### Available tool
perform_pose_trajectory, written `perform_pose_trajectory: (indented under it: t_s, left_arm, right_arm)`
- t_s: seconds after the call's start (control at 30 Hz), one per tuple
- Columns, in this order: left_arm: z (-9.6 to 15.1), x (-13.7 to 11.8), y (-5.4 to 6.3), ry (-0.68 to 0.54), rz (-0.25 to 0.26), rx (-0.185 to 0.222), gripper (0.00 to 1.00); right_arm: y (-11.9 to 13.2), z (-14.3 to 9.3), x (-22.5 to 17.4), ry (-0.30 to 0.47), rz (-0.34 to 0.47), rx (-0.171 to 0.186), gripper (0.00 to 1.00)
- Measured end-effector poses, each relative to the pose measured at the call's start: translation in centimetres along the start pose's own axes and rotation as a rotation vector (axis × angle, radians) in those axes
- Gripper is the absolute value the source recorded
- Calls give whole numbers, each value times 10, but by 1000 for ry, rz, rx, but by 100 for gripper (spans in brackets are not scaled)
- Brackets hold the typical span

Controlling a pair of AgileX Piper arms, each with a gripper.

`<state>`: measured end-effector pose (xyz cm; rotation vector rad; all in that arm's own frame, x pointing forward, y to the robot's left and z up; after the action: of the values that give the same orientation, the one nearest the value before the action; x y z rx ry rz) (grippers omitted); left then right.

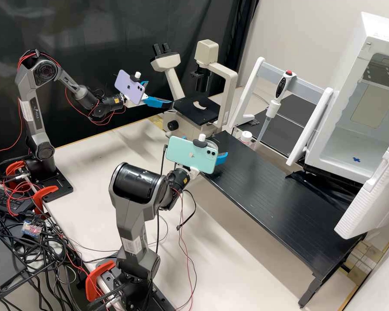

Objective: Move the petri dish to the incubator

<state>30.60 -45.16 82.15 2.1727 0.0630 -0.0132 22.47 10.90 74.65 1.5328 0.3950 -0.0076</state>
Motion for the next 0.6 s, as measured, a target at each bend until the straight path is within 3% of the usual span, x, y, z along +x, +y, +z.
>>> perform_pose_trajectory:
  t_s: [0.6]
  left_arm:
    - [0, 0, 0, 0, 0, 0, 100]
  right_arm:
    - [-20, 3, 11, -15, -53, -17, 100]
